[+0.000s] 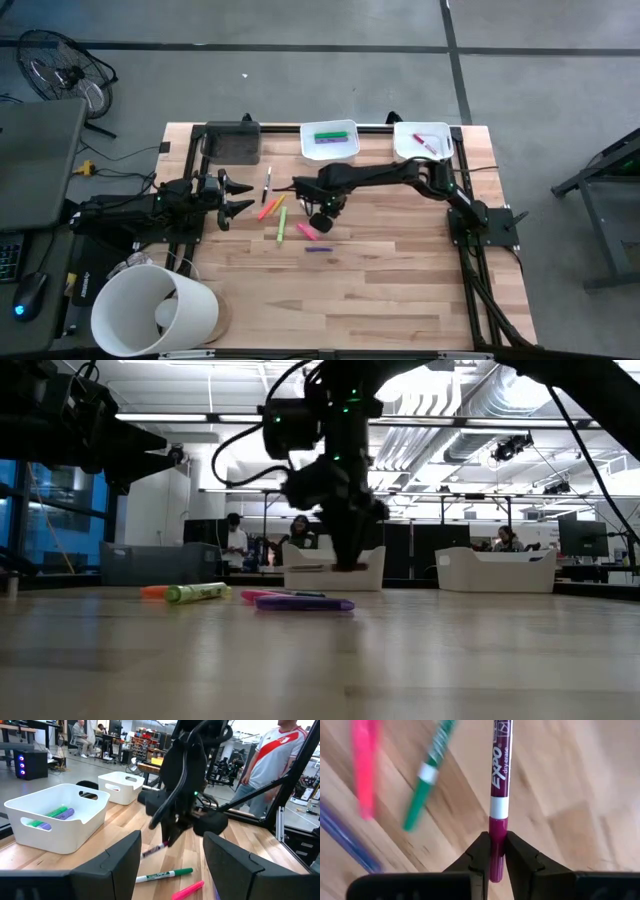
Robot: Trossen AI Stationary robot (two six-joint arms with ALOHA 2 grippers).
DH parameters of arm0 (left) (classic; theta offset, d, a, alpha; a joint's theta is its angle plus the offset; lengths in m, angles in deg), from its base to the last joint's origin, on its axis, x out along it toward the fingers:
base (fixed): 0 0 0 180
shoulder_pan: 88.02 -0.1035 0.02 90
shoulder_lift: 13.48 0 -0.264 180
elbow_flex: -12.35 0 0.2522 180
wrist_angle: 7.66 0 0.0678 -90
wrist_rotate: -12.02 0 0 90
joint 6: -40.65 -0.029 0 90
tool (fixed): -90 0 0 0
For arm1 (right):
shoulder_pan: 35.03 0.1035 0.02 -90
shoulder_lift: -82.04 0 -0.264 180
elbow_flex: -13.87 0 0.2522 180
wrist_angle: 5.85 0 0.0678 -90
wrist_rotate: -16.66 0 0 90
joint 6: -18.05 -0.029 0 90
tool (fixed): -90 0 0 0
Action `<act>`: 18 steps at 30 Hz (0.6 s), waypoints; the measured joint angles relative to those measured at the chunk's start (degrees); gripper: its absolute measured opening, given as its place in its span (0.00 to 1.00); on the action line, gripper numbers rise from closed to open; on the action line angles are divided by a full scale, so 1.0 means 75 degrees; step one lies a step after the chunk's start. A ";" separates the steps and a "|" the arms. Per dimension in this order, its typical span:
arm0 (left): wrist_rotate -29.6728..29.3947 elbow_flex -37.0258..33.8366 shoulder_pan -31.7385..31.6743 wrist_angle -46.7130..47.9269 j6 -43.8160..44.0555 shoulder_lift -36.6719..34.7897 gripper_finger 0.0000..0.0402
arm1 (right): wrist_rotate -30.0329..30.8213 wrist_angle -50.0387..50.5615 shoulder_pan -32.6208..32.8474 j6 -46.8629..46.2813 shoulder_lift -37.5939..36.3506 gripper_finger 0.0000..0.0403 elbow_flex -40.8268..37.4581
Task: Pick & Place Markers
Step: Put the pink marker pen into the right white bin
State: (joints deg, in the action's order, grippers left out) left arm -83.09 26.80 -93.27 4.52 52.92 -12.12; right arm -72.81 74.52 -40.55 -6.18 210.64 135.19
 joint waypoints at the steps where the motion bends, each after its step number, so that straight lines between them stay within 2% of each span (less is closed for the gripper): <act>1: 0.0000 0.0000 0.0000 0.0000 0.0001 0.0000 0.53 | 0.0024 0.0109 0.0007 0.0000 -0.0061 0.10 -0.0007; 9: 0.0000 0.0000 0.0002 0.0001 0.0001 0.0000 0.53 | 0.0097 0.0979 0.0023 -0.0172 -0.0701 0.08 0.0016; 18: 0.0000 0.0000 0.0003 0.0003 0.0000 -0.0003 0.53 | 0.0836 0.2667 0.0031 -0.0617 -0.1551 0.09 0.0022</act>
State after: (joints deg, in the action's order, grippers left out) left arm -83.09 26.80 -93.25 4.54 52.92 -12.14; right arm -66.54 94.52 -40.32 -10.81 199.01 135.36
